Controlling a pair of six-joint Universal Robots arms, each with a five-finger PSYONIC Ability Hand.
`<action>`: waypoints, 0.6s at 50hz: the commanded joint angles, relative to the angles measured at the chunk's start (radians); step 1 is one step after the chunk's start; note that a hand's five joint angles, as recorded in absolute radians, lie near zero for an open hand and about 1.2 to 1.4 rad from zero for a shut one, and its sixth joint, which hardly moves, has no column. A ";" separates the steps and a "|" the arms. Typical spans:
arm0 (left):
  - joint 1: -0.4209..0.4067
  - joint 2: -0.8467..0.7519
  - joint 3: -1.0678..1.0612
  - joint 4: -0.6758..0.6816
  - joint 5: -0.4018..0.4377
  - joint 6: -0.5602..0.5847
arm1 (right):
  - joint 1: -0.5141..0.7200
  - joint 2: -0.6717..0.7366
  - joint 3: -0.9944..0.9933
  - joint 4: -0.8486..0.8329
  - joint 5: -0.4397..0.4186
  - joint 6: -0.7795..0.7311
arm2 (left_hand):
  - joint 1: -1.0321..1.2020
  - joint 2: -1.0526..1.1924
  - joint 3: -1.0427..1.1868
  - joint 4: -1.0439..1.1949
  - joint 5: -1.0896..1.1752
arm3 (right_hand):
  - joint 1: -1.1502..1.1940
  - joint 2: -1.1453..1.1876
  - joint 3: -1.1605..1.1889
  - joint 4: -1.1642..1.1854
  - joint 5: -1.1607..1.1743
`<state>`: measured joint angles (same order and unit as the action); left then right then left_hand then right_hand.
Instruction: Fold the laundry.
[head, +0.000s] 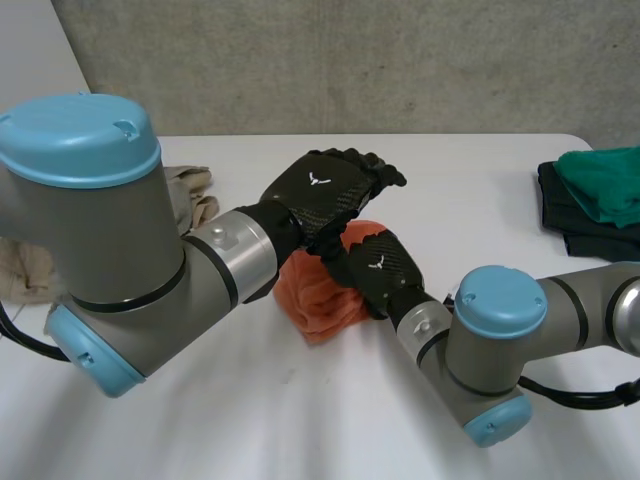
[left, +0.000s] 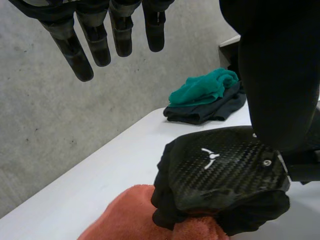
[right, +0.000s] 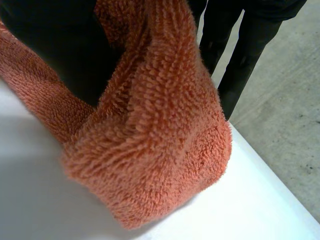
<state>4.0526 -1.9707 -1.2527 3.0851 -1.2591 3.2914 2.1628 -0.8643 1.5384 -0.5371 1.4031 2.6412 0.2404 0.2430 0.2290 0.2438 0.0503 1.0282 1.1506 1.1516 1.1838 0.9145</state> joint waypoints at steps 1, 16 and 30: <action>-0.004 0.018 0.033 0.001 0.041 0.001 | -0.070 -0.062 -0.024 -0.003 0.004 0.031 | 0.011 0.009 0.023 0.008 0.027 | 0.368 0.246 0.245 0.213 0.307; -0.011 0.042 0.107 0.007 0.061 -0.019 | -0.432 -0.125 -0.395 -0.090 -0.075 0.377 | 0.008 0.006 0.020 0.005 0.024 | 0.368 0.246 0.245 0.213 0.307; -0.034 0.055 0.095 0.006 0.063 -0.045 | -0.777 0.300 -0.765 -0.149 -0.341 0.471 | 0.014 0.012 0.026 0.011 0.030 | 0.368 0.246 0.245 0.213 0.307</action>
<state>4.0290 -1.9231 -1.1500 3.0910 -1.1967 3.2467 1.4812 -0.7626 0.8636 -0.6756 1.2314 3.0921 0.2404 0.2430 0.2290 0.2438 0.0498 1.0282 1.1505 1.1564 1.1972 0.9239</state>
